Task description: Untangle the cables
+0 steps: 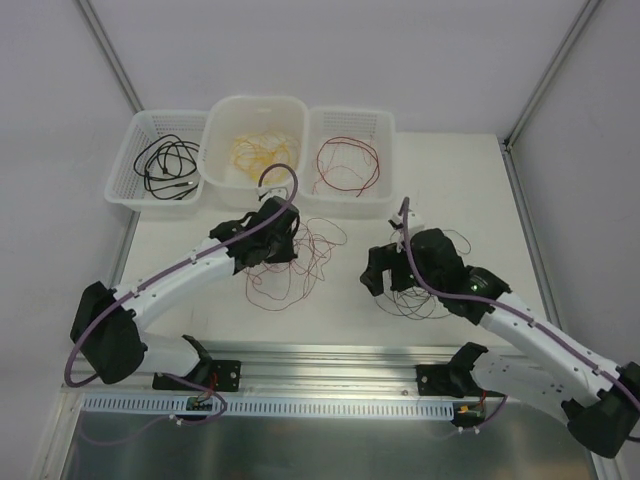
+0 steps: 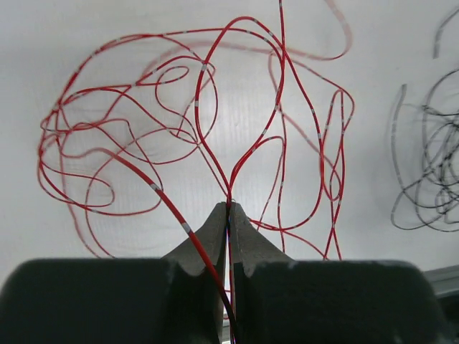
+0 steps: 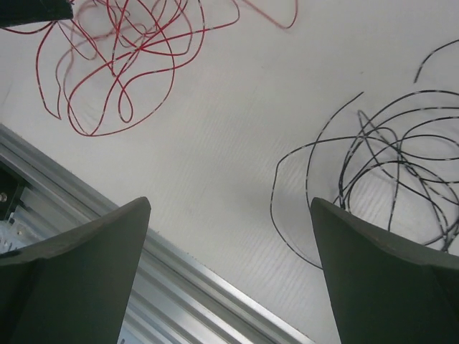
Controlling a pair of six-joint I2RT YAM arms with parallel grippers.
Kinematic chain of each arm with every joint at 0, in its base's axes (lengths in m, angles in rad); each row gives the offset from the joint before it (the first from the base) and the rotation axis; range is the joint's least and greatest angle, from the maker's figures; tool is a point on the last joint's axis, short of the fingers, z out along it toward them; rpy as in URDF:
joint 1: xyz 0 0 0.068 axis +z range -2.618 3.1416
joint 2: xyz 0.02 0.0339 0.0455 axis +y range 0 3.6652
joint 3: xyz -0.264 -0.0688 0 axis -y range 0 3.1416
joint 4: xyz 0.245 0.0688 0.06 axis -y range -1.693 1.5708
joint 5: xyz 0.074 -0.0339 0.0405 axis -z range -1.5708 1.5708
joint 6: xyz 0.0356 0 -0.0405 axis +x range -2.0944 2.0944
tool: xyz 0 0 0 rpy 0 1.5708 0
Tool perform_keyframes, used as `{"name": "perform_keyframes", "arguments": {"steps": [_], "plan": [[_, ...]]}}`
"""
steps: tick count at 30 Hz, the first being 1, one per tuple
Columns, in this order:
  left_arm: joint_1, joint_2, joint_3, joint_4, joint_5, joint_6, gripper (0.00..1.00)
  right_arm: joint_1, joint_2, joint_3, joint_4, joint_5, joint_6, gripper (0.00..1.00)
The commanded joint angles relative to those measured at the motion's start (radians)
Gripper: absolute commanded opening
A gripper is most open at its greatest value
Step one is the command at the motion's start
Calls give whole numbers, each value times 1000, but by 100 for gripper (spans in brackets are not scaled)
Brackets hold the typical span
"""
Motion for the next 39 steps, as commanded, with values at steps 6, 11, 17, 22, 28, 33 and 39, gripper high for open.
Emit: {"name": "perform_keyframes", "arguments": {"steps": [6, 11, 17, 22, 28, 33, 39], "plan": [[-73, -36, 381, -189, -65, 216, 0, 5, -297, 14, -236, 203, -15, 99], [-90, 16, 633, -221, -39, 284, 0, 4, -417, 6, -302, 266, 2, 99], [-93, 128, 937, -231, -3, 357, 0, 5, -503, -12, -353, 321, 16, 100], [-93, 282, 1226, -229, -45, 442, 0, 4, -563, -23, -370, 330, 18, 100], [-88, 464, 1550, -122, -112, 600, 0, 4, -598, -28, -396, 352, 19, 99], [-35, 472, 1417, 163, 12, 635, 0, 4, -615, -26, -422, 353, 18, 100], [45, 564, 1361, 306, 166, 601, 0, 5, -632, -34, -433, 329, 24, 100]]}}
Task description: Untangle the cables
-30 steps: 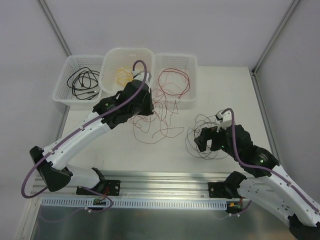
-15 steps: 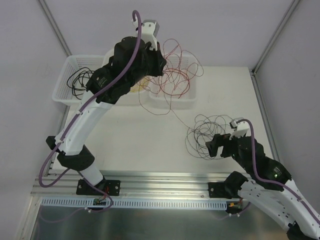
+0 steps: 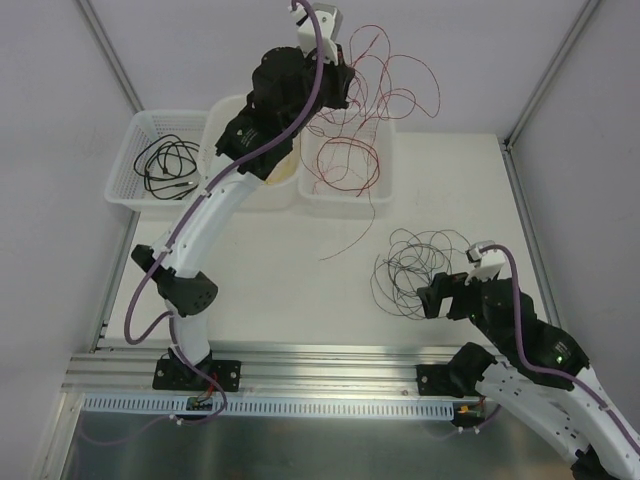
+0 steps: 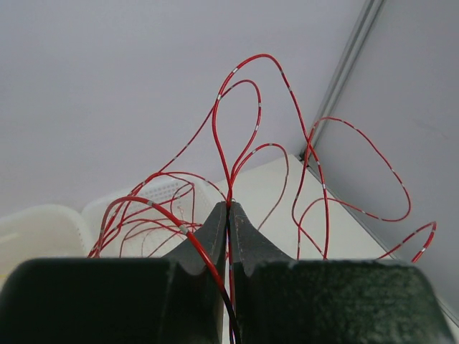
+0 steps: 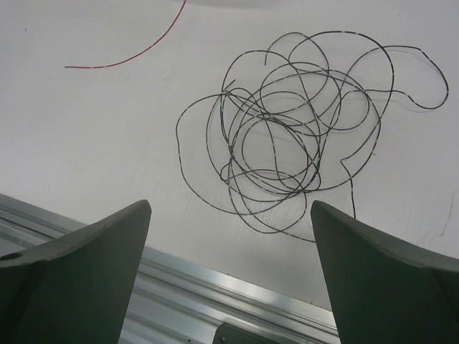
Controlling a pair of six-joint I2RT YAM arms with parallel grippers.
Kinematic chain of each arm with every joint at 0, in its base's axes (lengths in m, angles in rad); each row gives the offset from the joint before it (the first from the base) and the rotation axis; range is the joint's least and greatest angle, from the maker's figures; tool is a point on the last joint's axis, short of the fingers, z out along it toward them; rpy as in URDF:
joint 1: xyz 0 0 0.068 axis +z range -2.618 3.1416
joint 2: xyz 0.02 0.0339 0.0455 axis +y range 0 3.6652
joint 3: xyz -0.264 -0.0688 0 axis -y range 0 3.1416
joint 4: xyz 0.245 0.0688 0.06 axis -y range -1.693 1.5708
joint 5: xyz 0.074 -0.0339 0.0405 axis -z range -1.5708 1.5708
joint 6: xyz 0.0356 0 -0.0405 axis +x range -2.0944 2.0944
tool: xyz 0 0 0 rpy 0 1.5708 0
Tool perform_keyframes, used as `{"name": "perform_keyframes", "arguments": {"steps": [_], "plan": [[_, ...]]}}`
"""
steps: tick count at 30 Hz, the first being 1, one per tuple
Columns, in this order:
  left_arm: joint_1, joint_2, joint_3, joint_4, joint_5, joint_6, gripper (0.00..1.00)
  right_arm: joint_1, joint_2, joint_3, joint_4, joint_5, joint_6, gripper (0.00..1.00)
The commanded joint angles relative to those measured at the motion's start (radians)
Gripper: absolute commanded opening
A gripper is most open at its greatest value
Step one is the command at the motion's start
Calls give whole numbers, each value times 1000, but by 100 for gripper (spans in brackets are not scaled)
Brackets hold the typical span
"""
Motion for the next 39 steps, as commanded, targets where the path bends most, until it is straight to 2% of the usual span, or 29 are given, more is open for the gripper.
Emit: {"name": "perform_keyframes", "arguments": {"steps": [1, 12, 18, 19, 20, 23, 27, 29, 34, 39], "plan": [[54, 90, -13, 167, 124, -3, 0, 3, -17, -5, -17, -4, 14, 99], [140, 398, -45, 269, 295, -81, 1, 3, -3, -14, -27, -13, 11, 99], [168, 448, -136, 271, 238, -135, 18, 3, 29, -17, -23, -29, 3, 99], [168, 434, -171, 271, 226, -136, 24, 3, 32, -19, -23, -29, 5, 100], [168, 419, -185, 273, 225, -130, 46, 3, 34, -19, -21, -30, 3, 100], [156, 313, -225, 273, 206, -109, 82, 3, 37, -22, -15, -32, 0, 100], [128, 180, -321, 270, 198, -61, 99, 3, 35, -17, -17, -24, 0, 100], [94, 94, -375, 266, 233, -29, 99, 3, 29, -14, -23, -18, 1, 100], [-36, -49, -628, 245, 247, 101, 99, 5, -14, 1, -44, 29, 15, 100], [-134, -91, -835, 227, 146, 176, 99, 3, -48, 26, -57, 89, 26, 100]]}}
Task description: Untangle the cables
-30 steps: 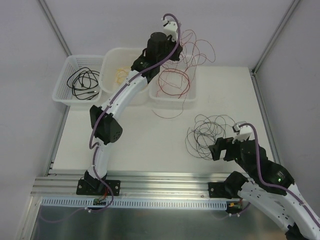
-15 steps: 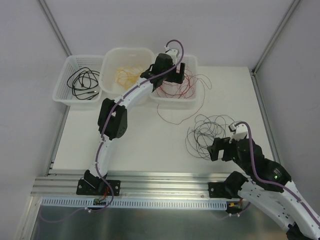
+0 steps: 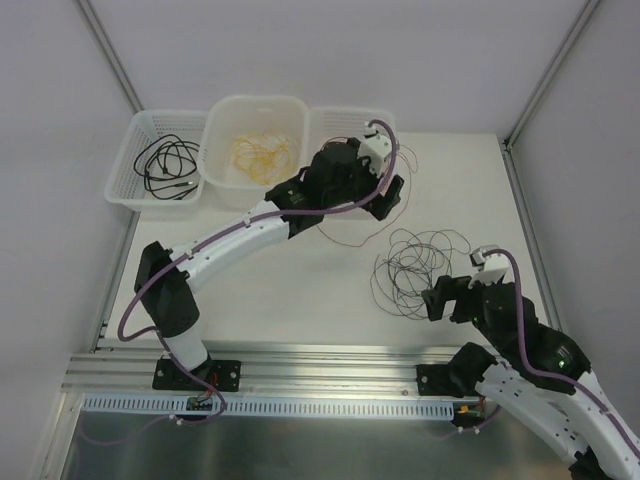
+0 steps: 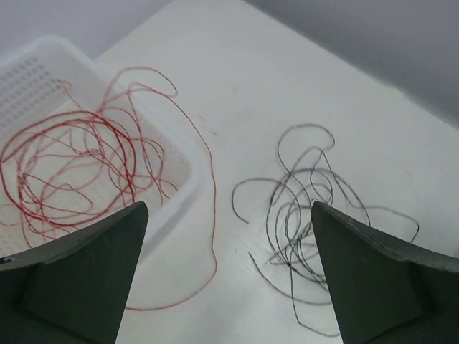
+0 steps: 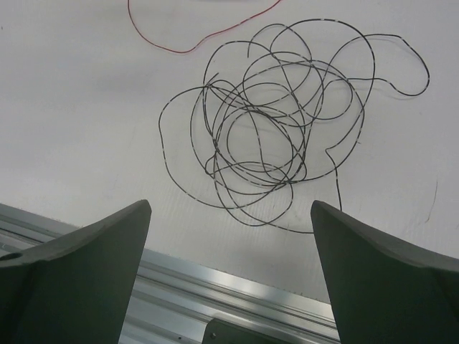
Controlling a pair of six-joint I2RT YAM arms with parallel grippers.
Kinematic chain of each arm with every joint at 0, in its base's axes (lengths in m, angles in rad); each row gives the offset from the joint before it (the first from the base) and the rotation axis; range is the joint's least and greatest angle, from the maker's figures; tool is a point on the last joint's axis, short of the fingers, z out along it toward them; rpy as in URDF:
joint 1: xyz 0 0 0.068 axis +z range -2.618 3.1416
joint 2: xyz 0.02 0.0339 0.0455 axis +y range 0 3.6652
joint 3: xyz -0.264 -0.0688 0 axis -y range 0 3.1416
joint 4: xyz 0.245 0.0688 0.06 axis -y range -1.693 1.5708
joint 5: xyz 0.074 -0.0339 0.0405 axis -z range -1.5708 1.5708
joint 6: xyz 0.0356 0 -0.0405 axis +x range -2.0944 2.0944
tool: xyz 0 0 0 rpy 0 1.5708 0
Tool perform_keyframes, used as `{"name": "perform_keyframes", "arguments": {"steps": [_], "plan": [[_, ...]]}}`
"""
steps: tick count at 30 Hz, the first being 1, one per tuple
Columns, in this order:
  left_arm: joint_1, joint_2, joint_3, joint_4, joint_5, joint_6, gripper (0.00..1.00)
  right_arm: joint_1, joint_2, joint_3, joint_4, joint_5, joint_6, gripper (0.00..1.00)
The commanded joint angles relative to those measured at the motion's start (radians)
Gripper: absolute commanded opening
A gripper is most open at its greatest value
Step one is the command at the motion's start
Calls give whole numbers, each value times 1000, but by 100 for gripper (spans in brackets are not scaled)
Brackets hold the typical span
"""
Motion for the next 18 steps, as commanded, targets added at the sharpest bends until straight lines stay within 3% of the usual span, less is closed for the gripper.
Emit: {"name": "perform_keyframes", "arguments": {"steps": [1, 4, 8, 10, 13, 18], "plan": [[-36, 37, -139, -38, -90, 94, 99, 5, -21, 45, -20, 63, 20, 100], [-58, 14, -222, -69, -149, 42, 99, 5, 8, 63, -22, 98, 31, 100], [-59, -146, -368, -94, -279, -116, 99, 3, 211, 137, -14, 194, 20, 100], [-50, -199, -411, -186, -328, -151, 99, -8, 299, 178, 42, 204, -19, 100], [13, -277, -419, -315, -318, -237, 99, -98, 465, 238, 157, 121, -61, 99], [154, -478, -510, -470, -299, -283, 99, -391, 709, 290, 378, -190, -36, 95]]}}
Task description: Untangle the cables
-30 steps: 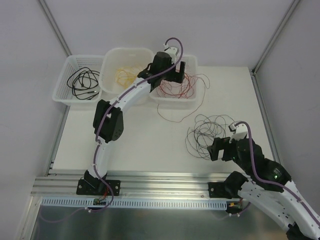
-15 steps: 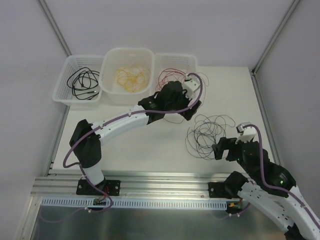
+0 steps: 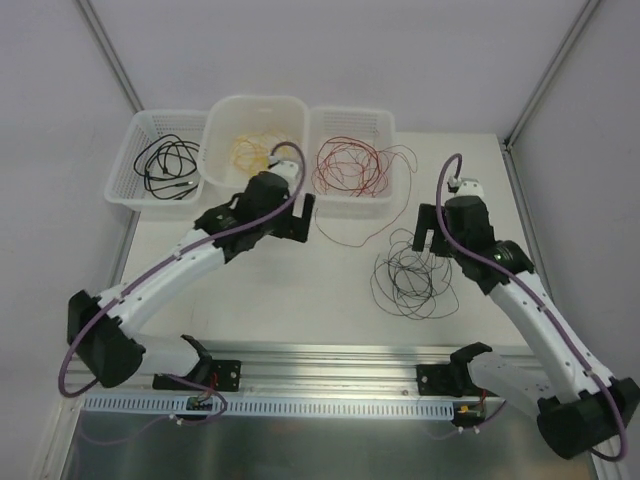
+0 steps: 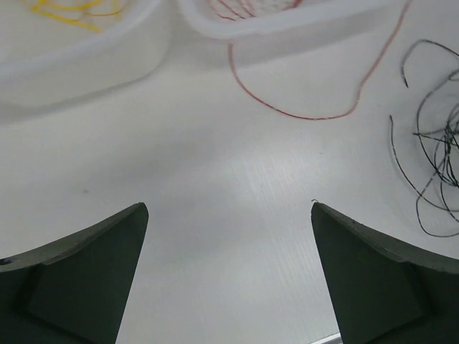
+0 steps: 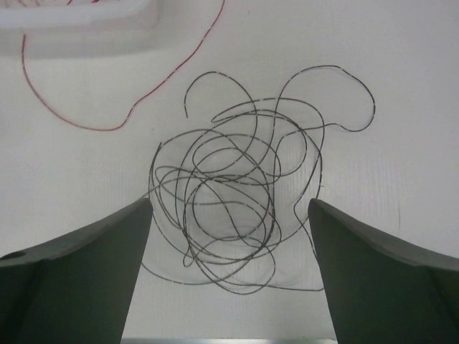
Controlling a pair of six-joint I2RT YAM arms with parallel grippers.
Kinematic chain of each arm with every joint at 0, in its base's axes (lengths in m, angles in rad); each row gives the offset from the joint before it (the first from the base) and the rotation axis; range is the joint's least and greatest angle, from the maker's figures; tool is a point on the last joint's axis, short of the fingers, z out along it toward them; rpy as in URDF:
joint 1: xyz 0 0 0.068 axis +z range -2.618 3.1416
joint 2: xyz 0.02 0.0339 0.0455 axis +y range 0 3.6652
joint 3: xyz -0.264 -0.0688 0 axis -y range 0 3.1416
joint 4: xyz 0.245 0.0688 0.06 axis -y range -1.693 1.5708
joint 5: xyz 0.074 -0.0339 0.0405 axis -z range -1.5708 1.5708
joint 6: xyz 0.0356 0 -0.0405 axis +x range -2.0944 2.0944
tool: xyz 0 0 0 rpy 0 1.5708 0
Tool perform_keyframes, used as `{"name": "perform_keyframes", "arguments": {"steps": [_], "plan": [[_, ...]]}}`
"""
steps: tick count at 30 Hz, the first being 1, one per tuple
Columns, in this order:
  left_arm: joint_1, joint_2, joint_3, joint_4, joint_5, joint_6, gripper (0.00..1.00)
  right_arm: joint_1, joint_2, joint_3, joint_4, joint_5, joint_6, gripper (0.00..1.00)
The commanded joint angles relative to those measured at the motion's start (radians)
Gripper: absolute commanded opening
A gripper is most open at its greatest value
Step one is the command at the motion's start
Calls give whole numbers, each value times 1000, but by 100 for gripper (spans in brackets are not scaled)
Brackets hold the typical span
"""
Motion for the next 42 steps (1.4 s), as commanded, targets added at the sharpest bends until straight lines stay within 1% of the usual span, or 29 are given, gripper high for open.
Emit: {"name": "perform_keyframes", "arguments": {"steps": [1, 3, 4, 5, 6, 7, 8, 10, 11, 14, 16, 17, 18, 21, 26, 28, 33, 34, 37, 38, 39, 40, 42], "plan": [[123, -191, -71, -133, -35, -73, 99, -126, 172, 75, 215, -187, 10, 94], [174, -259, -132, -144, -66, -74, 99, -188, 260, 106, 271, -246, 34, 91], [191, -329, -158, -144, -101, -79, 99, -205, 353, 126, 289, -255, 43, 90], [215, -362, -216, -142, -135, -89, 99, -234, 395, 152, 309, -276, 53, 87], [225, -391, -243, -139, -199, -90, 99, -249, 442, 169, 353, -287, 54, 85], [231, -443, -269, -139, -225, -87, 99, -263, 522, 184, 375, -301, 53, 84], [239, -465, -315, -138, -251, -80, 99, -290, 574, 222, 395, -330, 53, 77], [242, -518, -355, -127, -325, -71, 99, -318, 657, 262, 430, -376, 56, 71], [242, -534, -388, -121, -357, -62, 99, -346, 734, 282, 444, -417, 60, 65], [243, -548, -407, -106, -466, -37, 99, -381, 858, 350, 495, -494, 80, 56], [245, -548, -404, -106, -509, -30, 99, -389, 917, 411, 498, -500, 79, 55], [246, -546, -406, -104, -509, -28, 99, -393, 940, 428, 498, -510, 77, 52], [246, -546, -407, -104, -511, -28, 99, -396, 992, 450, 496, -517, 79, 51], [246, -534, -412, -106, -512, -19, 99, -407, 1068, 511, 498, -536, 90, 50], [248, -526, -409, -107, -508, -16, 99, -419, 1147, 577, 498, -597, 90, 49], [248, -526, -409, -106, -508, -16, 99, -421, 1167, 585, 489, -594, 91, 49], [248, -537, -409, -104, -506, -19, 99, -427, 1199, 589, 473, -622, 108, 44], [248, -545, -409, -106, -505, -19, 99, -427, 1202, 588, 469, -629, 109, 41], [248, -546, -412, -106, -508, -21, 99, -427, 1202, 569, 483, -652, 111, 35], [248, -546, -410, -106, -505, -21, 99, -427, 1201, 566, 484, -675, 111, 29], [248, -545, -410, -106, -505, -21, 99, -427, 1201, 560, 489, -686, 106, 27], [248, -543, -410, -106, -505, -21, 99, -427, 1198, 556, 490, -706, 97, 19], [248, -542, -410, -106, -505, -19, 99, -427, 1176, 537, 489, -720, 85, 12]]}}
